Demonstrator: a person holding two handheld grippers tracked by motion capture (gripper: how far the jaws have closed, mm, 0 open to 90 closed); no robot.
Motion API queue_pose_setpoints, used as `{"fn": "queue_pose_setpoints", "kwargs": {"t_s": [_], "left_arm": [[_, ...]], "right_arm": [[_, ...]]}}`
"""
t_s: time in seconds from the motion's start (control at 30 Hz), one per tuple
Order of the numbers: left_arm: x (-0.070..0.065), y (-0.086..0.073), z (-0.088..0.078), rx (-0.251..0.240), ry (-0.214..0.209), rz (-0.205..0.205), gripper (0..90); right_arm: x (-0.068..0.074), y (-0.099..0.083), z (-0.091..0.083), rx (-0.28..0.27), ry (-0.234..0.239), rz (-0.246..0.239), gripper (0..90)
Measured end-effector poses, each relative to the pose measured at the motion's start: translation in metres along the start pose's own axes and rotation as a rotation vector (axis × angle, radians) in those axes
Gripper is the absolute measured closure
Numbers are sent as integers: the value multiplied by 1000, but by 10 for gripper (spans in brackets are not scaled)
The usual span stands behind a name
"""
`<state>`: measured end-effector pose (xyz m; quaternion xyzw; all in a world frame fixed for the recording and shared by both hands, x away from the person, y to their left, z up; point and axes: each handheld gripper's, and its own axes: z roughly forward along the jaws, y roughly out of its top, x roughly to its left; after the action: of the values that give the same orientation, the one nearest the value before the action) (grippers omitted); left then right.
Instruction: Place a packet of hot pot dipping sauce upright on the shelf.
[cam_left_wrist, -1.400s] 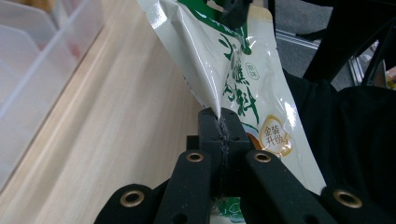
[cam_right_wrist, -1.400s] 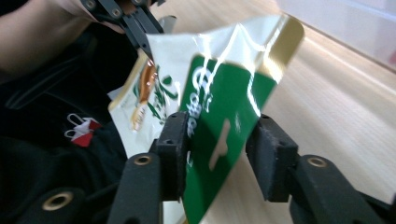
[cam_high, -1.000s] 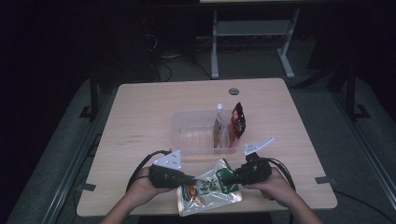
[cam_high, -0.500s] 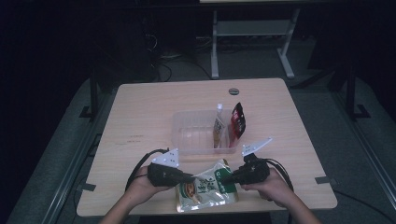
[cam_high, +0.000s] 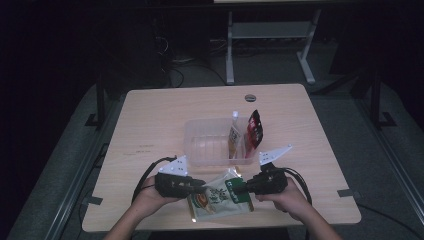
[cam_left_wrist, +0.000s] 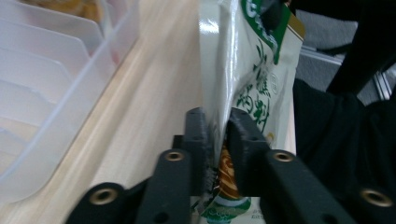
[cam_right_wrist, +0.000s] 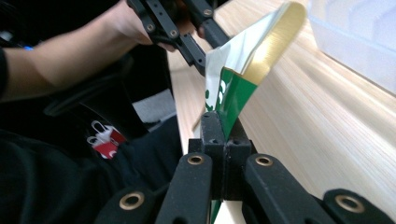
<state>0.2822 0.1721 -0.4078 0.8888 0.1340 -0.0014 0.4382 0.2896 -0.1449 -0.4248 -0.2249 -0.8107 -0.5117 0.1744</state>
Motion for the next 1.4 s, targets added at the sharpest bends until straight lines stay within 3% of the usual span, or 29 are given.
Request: {"fn": "queue_pose_setpoints", "kwargs": {"t_s": [0.2, 0.33, 0.53, 0.7, 0.97, 1.4], "left_arm": [[2, -3, -9, -22, 50, -23, 481], [2, -7, -17, -30, 87, -33, 362], [4, -19, -32, -37, 107, -59, 333], [7, -29, -38, -32, 100, -75, 328], [10, -36, -29, 40, 105, -66, 268], [14, -43, -24, 66, 109, -86, 253]], "right_arm": [[3, 9, 1, -38, 4, -12, 900], [5, 14, 1, -67, 14, -23, 900], [12, 25, 1, -120, 52, -24, 900], [13, 33, -2, -142, 42, -46, 900], [17, 45, -1, -145, 10, -92, 900], [25, 68, -5, -192, 15, -155, 900]]}}
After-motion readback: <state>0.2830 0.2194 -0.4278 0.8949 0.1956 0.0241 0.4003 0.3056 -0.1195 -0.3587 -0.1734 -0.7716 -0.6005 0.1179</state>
